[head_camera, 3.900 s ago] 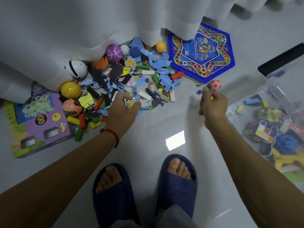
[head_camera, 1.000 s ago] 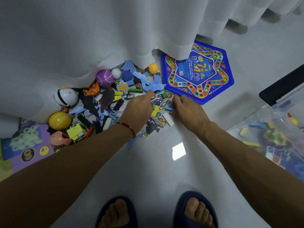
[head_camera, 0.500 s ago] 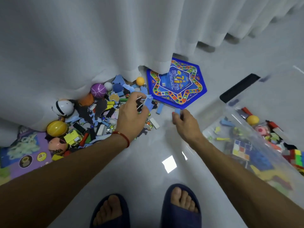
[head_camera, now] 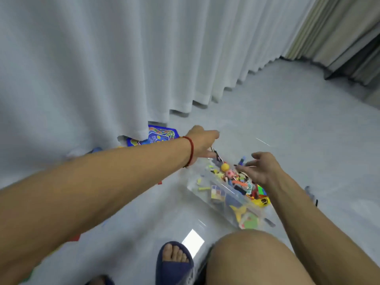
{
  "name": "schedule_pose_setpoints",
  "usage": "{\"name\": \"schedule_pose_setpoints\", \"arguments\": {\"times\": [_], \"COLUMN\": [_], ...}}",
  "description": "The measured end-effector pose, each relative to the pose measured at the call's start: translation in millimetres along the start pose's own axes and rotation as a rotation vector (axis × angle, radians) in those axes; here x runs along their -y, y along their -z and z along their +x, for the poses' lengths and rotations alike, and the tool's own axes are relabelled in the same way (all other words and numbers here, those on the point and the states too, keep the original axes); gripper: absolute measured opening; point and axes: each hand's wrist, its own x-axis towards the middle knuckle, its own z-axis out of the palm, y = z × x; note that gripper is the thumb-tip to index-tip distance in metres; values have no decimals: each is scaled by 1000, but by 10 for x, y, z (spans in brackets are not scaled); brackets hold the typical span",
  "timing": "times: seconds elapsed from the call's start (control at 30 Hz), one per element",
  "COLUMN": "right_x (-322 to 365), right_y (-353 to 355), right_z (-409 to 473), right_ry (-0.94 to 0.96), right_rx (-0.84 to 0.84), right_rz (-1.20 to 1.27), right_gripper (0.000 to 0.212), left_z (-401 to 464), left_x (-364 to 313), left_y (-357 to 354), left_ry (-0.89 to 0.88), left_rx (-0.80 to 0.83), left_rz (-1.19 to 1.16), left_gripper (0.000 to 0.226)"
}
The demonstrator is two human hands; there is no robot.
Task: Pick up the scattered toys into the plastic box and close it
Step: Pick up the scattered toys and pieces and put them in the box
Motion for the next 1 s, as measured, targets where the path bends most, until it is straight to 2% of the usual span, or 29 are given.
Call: {"name": "schedule_pose_setpoints", "arguments": {"times": [0.07,0.17,0.27,0.37,0.47,0.57,0.67,0.77,0.9,1.0], "right_x": [62,112,-23,-324,-776,-1340,-1866,-2313,-2760,-3002], "right_y": [103,128,10,-302,-713,-1134,-1497,-1734,-1956,-2082], "right_z": [-71,-312,-592,-809,-803,-613,-310,-19,376,658], "right_ry": [20,40,62,71,82,128,328,572,718,814], "right_rx": [8,91,238,388,504,605,675,772,832,788], "right_rz": [-12,-110,-233,-461,-690,-936,-1349,-1728,-1855,-1857], "right_gripper": [40,37,35,32,26,23,24,38,52,56], "left_z": [-59,-283,-558,-814,-1007,-1161,-1190,-1070,-687,-366], "left_x": [-85,-116,-39,142,467,819,1248,1807,2541,2973], "left_y": [-101,-19,332,809,1307,1778,2183,2370,2390,2370], "left_ry": [26,15,10,13,88,187,210,173,172,149], "left_rx": [28,9,-55,-161,-226,-195,-192,-227,-242,-236], "left_rz": [29,209,355,513,660,844,927,921,980,1104], "left_gripper": [51,35,14,5,8,6,15,25,32,49]}}
